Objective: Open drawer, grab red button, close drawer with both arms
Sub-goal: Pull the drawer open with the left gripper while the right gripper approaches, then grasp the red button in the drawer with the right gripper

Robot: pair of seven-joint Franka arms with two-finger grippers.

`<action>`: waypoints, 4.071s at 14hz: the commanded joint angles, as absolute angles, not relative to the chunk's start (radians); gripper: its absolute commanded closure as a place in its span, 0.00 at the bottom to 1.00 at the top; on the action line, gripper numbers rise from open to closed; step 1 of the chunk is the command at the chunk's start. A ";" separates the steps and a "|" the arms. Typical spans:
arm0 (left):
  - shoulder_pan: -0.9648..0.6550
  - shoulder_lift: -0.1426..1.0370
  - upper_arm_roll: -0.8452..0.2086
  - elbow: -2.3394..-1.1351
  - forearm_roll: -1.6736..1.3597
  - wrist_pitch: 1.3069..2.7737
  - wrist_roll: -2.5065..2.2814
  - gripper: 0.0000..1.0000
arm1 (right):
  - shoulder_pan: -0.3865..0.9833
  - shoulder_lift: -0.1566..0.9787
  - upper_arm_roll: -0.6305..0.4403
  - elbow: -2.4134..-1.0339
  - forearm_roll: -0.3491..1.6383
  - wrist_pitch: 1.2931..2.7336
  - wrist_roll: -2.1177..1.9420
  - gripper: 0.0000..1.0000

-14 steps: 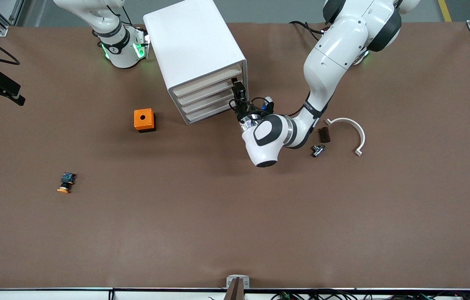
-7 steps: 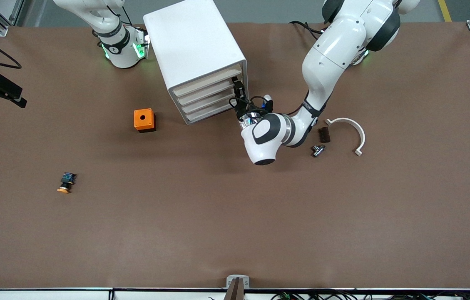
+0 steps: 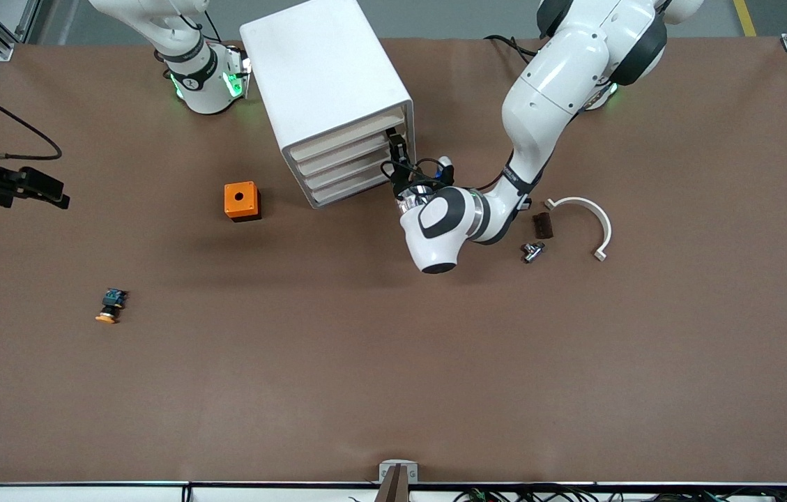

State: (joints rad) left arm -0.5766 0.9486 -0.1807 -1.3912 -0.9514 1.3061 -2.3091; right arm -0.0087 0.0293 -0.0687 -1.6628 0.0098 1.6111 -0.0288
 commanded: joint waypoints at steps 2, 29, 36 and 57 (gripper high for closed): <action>-0.588 0.957 -0.173 -1.384 -0.988 1.315 -2.324 0.89 | -0.044 0.078 -0.063 -1.637 0.014 1.605 -0.040 0.00; -0.388 0.960 -0.081 -1.359 -1.108 1.391 -2.322 0.80 | 0.526 0.103 -0.054 -1.704 0.144 1.688 1.145 0.00; -0.380 0.951 -0.086 -1.298 -1.121 1.391 -2.177 0.00 | 0.759 0.202 -0.055 -1.752 0.112 1.882 1.520 0.00; -0.376 0.737 -0.072 -1.198 -0.464 1.645 -1.034 0.00 | 0.966 0.443 -0.054 -1.675 0.061 2.045 1.993 0.02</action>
State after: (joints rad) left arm -0.3432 0.7729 -0.0743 -1.1747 -0.5644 1.5685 -1.0600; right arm 0.9489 0.4308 -0.0438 -1.6957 0.0585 2.0487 1.9632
